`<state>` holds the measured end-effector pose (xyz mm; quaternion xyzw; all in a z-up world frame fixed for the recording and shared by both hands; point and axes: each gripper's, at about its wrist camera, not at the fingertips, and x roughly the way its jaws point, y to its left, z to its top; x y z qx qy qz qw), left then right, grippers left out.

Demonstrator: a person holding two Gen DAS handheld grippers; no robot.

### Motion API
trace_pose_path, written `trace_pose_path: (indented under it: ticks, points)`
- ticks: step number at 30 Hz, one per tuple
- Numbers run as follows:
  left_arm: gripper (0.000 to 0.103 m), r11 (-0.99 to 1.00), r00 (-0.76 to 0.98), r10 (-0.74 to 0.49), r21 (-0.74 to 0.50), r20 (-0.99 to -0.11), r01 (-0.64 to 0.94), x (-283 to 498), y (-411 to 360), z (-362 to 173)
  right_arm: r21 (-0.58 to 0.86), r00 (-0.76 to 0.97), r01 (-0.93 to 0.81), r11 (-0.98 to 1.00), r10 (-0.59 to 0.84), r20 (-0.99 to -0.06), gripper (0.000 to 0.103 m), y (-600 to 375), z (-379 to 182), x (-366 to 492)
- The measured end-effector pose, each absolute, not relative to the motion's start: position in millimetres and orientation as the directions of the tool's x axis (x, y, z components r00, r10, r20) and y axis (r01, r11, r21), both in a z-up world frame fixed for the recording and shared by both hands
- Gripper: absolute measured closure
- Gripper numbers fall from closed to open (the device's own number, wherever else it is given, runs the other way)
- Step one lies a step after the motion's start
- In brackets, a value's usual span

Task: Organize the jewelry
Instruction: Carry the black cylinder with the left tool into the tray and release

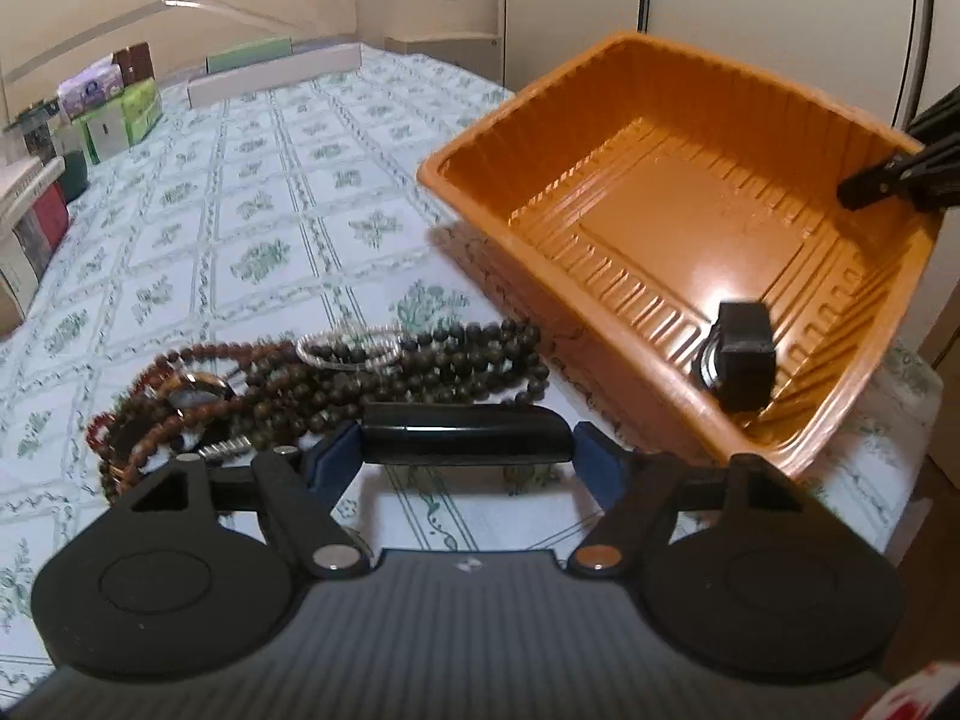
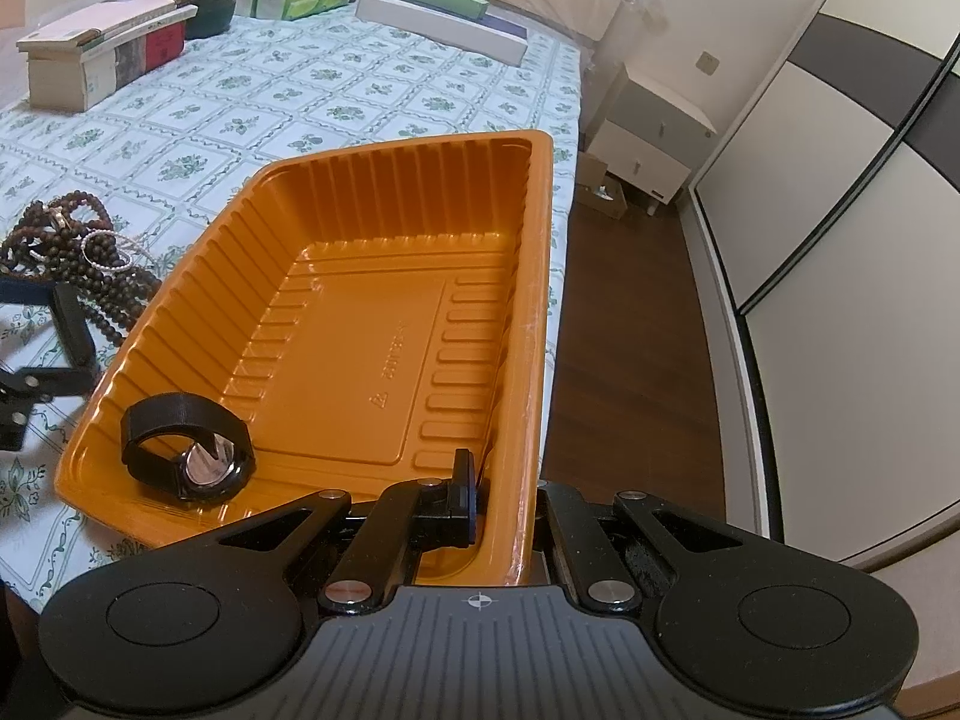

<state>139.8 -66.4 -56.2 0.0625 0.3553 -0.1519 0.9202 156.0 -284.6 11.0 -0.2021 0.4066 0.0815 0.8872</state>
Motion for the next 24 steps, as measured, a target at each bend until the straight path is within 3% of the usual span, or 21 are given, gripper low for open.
trace_pose_path:
  ticks: [13, 24]
  points:
    - [0.029, 0.929, 0.751, -0.317, -0.031, -0.579, 0.368, 148.1, -78.9, -2.9, -0.293, 0.657, -0.311, 0.904, -0.018, -0.753, 0.100, -284.5, 11.8, 154.2]
    - [0.029, 0.898, 0.726, -0.374, -0.029, -0.577, 0.440, 177.9, -122.0, -1.8, -0.286, 0.657, -0.311, 0.906, -0.012, -0.754, 0.100, -286.2, 13.0, 153.8]
